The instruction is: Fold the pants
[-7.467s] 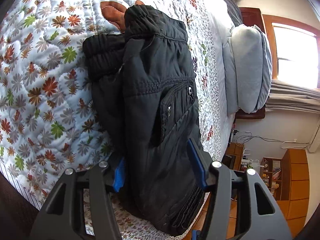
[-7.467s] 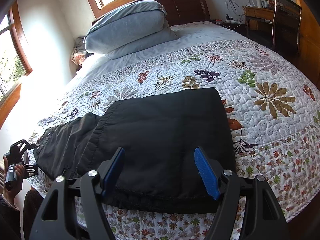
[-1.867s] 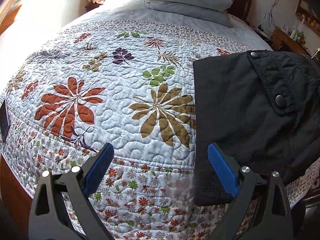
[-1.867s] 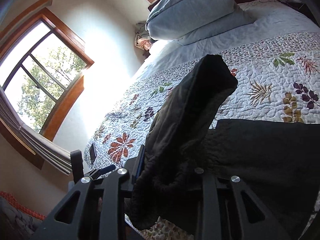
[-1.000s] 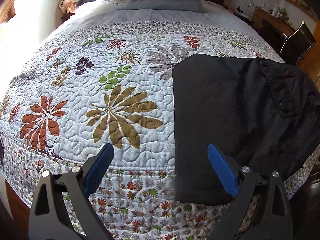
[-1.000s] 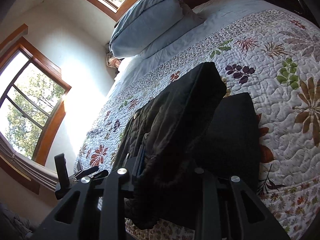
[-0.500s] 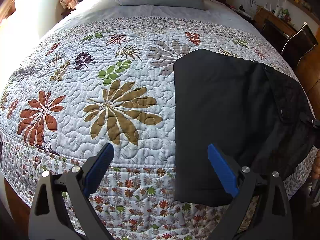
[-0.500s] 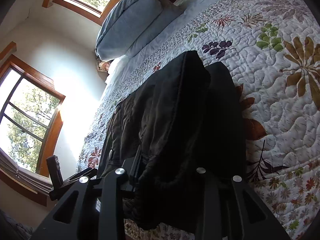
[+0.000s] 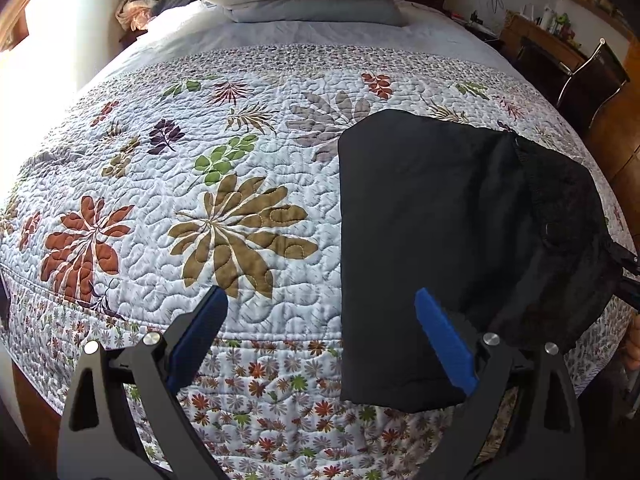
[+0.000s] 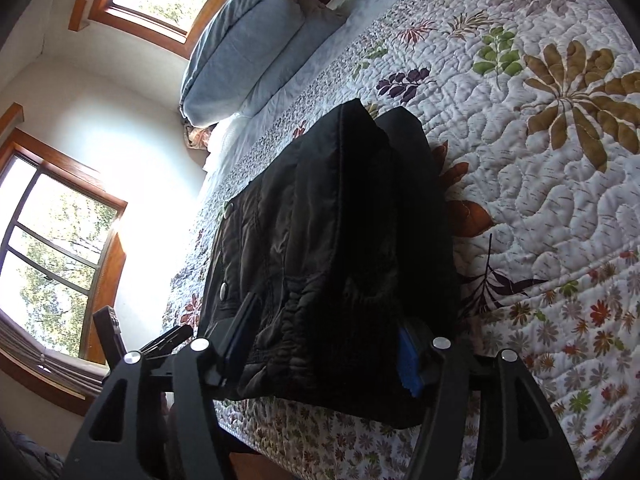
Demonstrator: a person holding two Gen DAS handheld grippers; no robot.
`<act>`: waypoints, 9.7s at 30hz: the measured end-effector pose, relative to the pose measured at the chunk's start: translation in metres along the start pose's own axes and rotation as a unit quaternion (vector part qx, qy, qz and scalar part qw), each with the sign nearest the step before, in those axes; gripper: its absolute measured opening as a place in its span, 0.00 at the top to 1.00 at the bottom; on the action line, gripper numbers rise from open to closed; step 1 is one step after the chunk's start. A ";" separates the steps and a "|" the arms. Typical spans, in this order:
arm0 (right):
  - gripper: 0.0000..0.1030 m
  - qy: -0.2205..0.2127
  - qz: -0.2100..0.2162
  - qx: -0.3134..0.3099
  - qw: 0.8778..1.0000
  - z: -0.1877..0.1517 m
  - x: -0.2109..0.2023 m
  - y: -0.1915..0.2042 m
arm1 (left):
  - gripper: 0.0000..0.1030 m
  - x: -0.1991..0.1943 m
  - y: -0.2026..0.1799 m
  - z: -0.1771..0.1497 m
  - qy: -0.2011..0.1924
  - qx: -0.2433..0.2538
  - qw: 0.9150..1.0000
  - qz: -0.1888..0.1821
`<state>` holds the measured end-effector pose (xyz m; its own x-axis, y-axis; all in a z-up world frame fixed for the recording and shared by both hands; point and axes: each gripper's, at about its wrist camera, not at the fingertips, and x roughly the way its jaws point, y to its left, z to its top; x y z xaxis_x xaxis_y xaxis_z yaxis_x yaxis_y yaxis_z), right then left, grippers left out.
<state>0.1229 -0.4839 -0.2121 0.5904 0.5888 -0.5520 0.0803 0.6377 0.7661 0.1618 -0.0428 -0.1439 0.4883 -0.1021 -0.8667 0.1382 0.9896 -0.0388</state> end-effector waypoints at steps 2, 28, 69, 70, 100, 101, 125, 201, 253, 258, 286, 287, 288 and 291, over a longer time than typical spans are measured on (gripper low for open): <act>0.50 0.003 -0.010 -0.006 1.000 -0.005 0.000 0.000 | 0.08 0.000 0.000 0.000 0.002 -0.002 1.000 -0.002; 0.67 -0.012 -0.030 -0.005 0.999 -0.015 0.007 -0.011 | 0.08 0.009 0.012 -0.007 0.033 -0.027 0.999 -0.019; 0.08 0.045 0.055 0.073 0.995 0.009 0.003 -0.061 | 0.08 0.101 0.004 0.002 0.230 -0.137 0.897 -0.351; 0.06 0.047 0.062 0.073 0.994 0.009 0.005 -0.062 | 0.08 0.104 0.003 0.000 0.233 -0.144 0.894 -0.355; 0.03 0.096 0.107 0.075 0.987 0.023 0.068 -0.038 | 0.03 0.131 -0.036 0.013 0.267 -0.177 0.862 -0.394; 0.03 0.096 0.107 0.065 0.987 0.026 0.069 -0.034 | 0.03 0.129 -0.035 0.013 0.265 -0.178 0.860 -0.397; 0.42 0.068 0.058 0.071 0.993 0.037 0.091 -0.016 | 0.03 0.137 -0.037 0.012 0.260 -0.200 0.854 -0.404; 0.48 0.066 0.092 0.045 0.993 0.067 0.171 0.007 | 0.26 0.188 0.161 0.100 0.113 -0.276 0.880 -0.369; 0.11 -0.026 -0.132 -0.056 0.989 0.025 0.054 0.093 | 0.06 0.003 0.173 0.065 -0.058 -0.217 0.970 -0.095; 0.04 -0.032 -0.223 -0.126 0.966 -0.003 0.047 0.143 | 0.04 -0.042 0.139 0.055 -0.083 -0.158 0.983 -0.041; 0.04 -0.025 -0.289 -0.198 0.936 -0.075 0.028 0.256 | 0.03 -0.135 0.061 0.003 -0.101 -0.039 0.994 0.011; 0.04 -0.026 -0.287 -0.200 0.936 -0.076 0.028 0.258 | 0.03 -0.137 0.060 0.003 -0.101 -0.040 0.994 0.009; 0.04 -0.027 -0.286 -0.201 0.936 -0.076 0.028 0.259 | 0.03 -0.140 0.060 0.004 -0.103 -0.042 0.994 0.007; 0.04 -0.026 -0.288 -0.203 0.935 -0.077 0.030 0.263 | 0.03 -0.147 0.060 0.005 -0.109 -0.047 0.993 0.004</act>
<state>0.0996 -0.2607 -0.0525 0.5829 0.0711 -0.8094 0.0912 0.9841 0.1521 0.1027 0.0315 -0.0169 0.6651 -0.1040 -0.7395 0.0573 0.9944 -0.0883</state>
